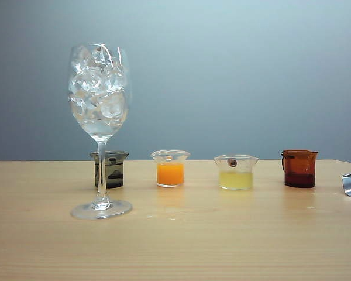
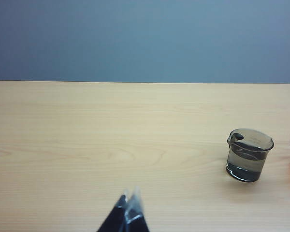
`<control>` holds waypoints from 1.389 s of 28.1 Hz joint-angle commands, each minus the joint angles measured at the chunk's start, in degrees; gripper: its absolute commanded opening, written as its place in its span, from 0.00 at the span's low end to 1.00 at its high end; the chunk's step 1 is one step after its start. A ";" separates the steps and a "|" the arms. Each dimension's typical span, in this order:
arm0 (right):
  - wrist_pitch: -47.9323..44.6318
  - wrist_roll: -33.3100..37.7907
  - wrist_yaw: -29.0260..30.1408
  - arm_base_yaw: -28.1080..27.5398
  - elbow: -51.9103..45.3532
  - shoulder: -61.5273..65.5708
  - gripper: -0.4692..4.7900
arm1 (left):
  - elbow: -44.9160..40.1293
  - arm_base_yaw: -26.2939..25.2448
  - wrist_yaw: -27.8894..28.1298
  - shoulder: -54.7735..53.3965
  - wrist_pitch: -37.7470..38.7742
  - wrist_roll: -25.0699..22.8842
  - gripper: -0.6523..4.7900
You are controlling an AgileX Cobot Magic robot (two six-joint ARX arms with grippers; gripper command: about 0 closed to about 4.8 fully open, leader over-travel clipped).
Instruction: Pick up the first measuring cup from the left, pour the coconut rum inside into the goblet, and finally put the measuring cup back in its original place.
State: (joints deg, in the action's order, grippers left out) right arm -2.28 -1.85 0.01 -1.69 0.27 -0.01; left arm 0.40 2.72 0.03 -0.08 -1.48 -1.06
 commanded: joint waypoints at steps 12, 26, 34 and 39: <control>-0.42 -0.07 -0.24 -0.02 2.16 0.09 0.09 | 1.16 0.02 5.05 -0.02 -0.72 2.25 0.11; 4.07 0.37 0.44 0.13 29.29 15.17 0.09 | 22.91 0.02 6.82 -20.22 1.49 4.50 0.11; 4.17 0.79 7.61 1.81 41.51 27.52 0.08 | 31.61 0.02 -7.17 -38.62 0.74 2.27 0.11; 4.20 0.74 7.37 6.67 45.07 31.28 0.08 | 31.78 0.02 -14.78 -46.69 -1.62 -0.74 0.11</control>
State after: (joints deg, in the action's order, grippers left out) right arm 2.50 -1.17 7.33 3.60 44.25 30.57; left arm 31.92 2.72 -12.95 -45.50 -1.43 -0.56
